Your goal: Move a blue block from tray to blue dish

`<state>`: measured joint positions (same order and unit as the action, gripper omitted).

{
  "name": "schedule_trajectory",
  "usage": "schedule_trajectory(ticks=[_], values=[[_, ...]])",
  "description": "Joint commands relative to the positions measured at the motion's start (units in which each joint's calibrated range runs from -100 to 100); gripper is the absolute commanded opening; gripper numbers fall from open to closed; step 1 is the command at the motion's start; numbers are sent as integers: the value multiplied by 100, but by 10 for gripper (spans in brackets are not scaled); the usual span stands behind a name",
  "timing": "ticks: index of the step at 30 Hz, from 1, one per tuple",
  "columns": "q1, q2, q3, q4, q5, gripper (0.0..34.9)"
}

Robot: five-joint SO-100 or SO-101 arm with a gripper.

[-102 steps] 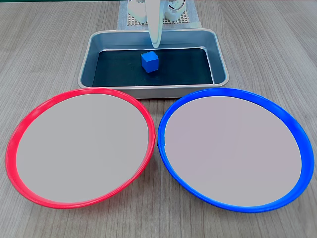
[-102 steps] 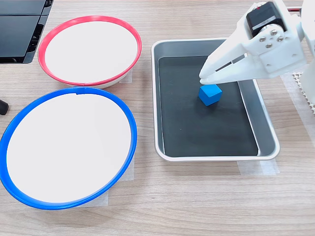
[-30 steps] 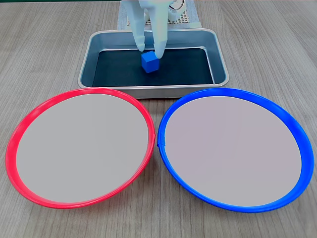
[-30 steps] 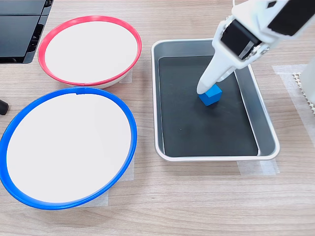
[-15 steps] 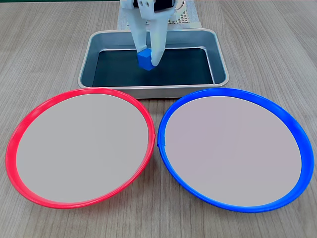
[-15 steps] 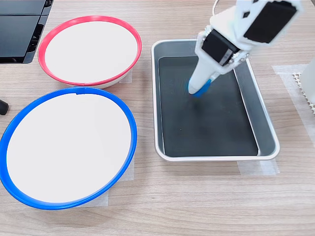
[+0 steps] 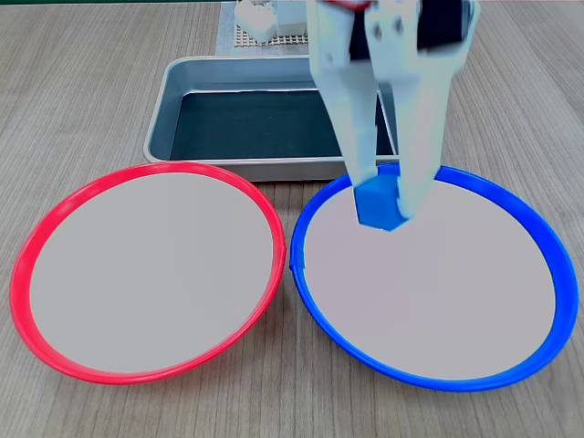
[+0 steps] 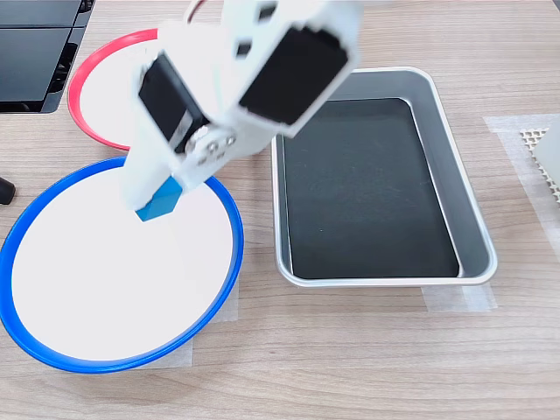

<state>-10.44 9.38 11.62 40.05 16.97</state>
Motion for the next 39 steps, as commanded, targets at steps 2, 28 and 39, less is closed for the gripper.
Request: schedule_trajectory(ticks=[2,28,39], values=[[-212,397,-356,-352,0,31],[1087,-7927,7518,-1962,-1690,0],[1425,-10503,8838,93,-1871,0]])
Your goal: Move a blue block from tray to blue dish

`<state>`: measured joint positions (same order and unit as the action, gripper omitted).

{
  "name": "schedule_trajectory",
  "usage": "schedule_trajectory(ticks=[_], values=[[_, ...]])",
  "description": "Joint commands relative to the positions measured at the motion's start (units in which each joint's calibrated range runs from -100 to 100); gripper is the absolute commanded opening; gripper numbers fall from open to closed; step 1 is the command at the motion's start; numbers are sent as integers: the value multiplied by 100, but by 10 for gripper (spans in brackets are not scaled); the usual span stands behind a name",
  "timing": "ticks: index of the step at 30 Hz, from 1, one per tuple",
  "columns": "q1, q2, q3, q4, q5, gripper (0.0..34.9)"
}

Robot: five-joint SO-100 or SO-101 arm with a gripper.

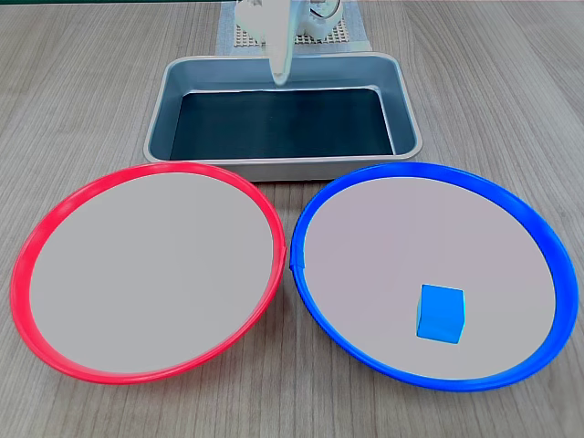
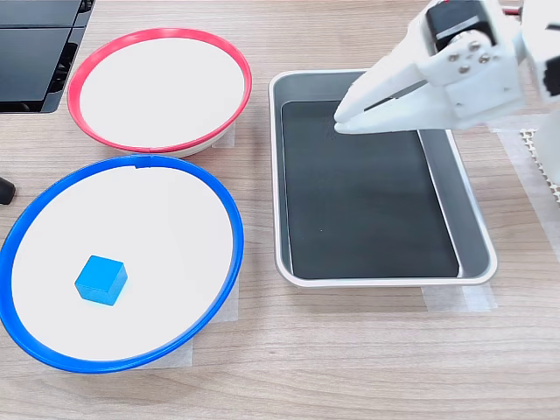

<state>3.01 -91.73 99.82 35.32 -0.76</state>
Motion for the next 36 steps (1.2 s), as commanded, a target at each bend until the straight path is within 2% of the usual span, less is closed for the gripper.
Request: schedule_trajectory(ticks=[1,5,36], values=[[71,-511,18,773,-122,0],[61,-733,18,1202,-181,0],[24,-733,18,1202,-132,3]])
